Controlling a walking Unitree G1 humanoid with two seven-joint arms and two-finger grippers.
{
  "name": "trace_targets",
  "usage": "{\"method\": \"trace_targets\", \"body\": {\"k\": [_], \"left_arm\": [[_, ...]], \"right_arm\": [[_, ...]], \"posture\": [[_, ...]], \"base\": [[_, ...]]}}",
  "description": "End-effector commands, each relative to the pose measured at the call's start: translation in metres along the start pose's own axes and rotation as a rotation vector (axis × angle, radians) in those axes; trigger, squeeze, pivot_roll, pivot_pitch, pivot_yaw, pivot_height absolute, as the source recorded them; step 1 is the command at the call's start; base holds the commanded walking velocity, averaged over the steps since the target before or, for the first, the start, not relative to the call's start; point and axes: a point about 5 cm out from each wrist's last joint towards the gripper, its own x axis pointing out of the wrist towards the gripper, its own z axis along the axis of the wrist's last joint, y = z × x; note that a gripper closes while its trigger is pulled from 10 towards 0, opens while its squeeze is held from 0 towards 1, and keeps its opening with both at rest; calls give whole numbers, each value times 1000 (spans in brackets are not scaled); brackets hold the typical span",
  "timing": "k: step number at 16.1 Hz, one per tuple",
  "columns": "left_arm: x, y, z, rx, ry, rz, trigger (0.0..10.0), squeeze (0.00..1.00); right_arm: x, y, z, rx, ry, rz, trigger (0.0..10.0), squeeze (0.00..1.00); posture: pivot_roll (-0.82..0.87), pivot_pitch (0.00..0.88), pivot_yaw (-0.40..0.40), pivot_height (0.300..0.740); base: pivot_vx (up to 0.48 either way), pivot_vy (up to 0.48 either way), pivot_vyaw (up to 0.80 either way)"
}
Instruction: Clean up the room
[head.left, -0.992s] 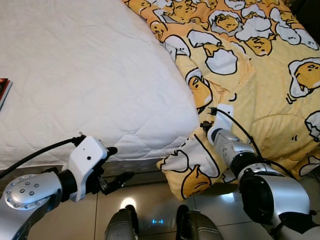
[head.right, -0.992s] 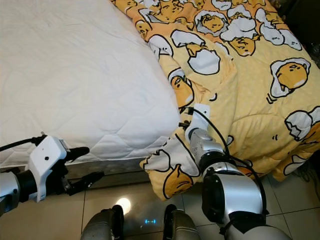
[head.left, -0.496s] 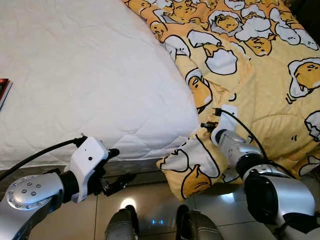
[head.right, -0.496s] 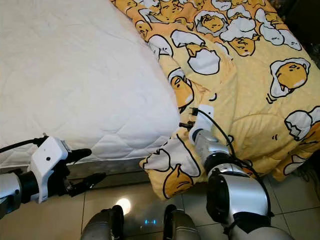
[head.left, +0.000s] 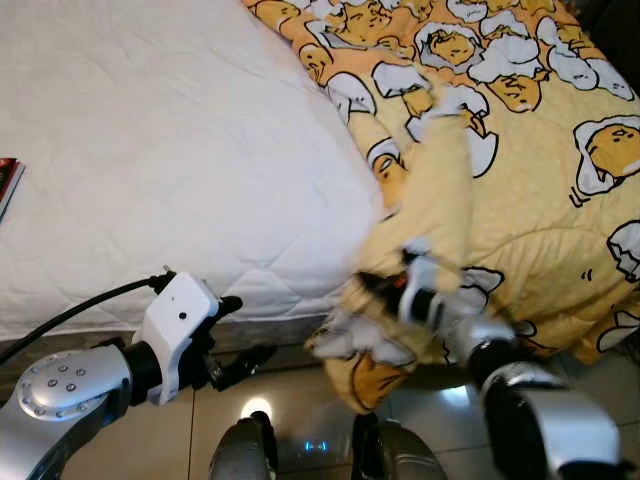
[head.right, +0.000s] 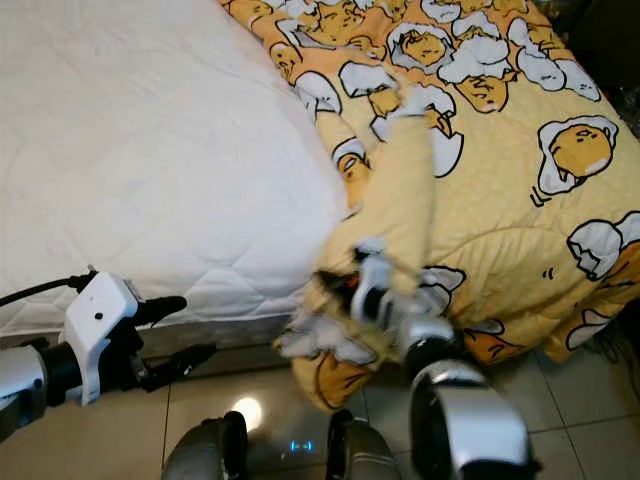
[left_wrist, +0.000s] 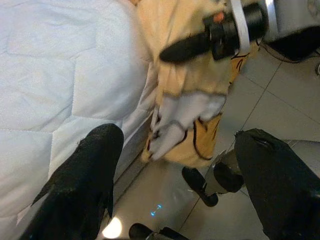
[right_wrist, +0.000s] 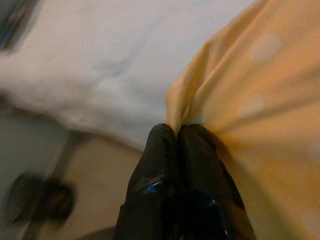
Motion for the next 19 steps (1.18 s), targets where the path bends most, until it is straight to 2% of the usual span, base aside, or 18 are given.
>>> {"method": "trace_targets", "body": {"k": [1,2,4,8,12,14,15,19], "left_arm": [[1,-4,0,1,2,-16,10000,0],[2,-4,0,0,2,-15,10000,0],[1,-4,0,-2,2,-15,10000,0],[1,-6,-1,-8,4,-18,10000,0],[1,-8,-2,-10,4,-22,10000,0],[0,-9,-3,-11,9,-22,10000,0],[-1,-10,-4,-11,13,-23,10000,0],[-1,-11,-3,-6,11,-26,10000,0]], "right_arm": [[4,11,-9,-28,48,111,0,0],[9,30,-27,-58,118,270,0,0],[6,59,-51,-112,222,504,0,0],[-10,94,-65,-169,294,760,0,0],[-28,116,-71,-187,349,911,0,0],[-32,124,-72,-192,358,949,0,0],[-35,134,-73,-194,358,983,0,0],[-35,139,-74,-197,335,969,0,0]], "posture": [[170,252,2,740],[170,251,1,740],[170,251,1,740],[162,239,-2,740],[169,238,-8,740],[169,234,-12,740],[169,231,-15,740],[177,223,-20,740]], "base": [[0,0,0],[0,0,0],[0,0,0],[0,0,0],[0,0,0],[0,0,0],[0,0,0],[0,0,0]]}}
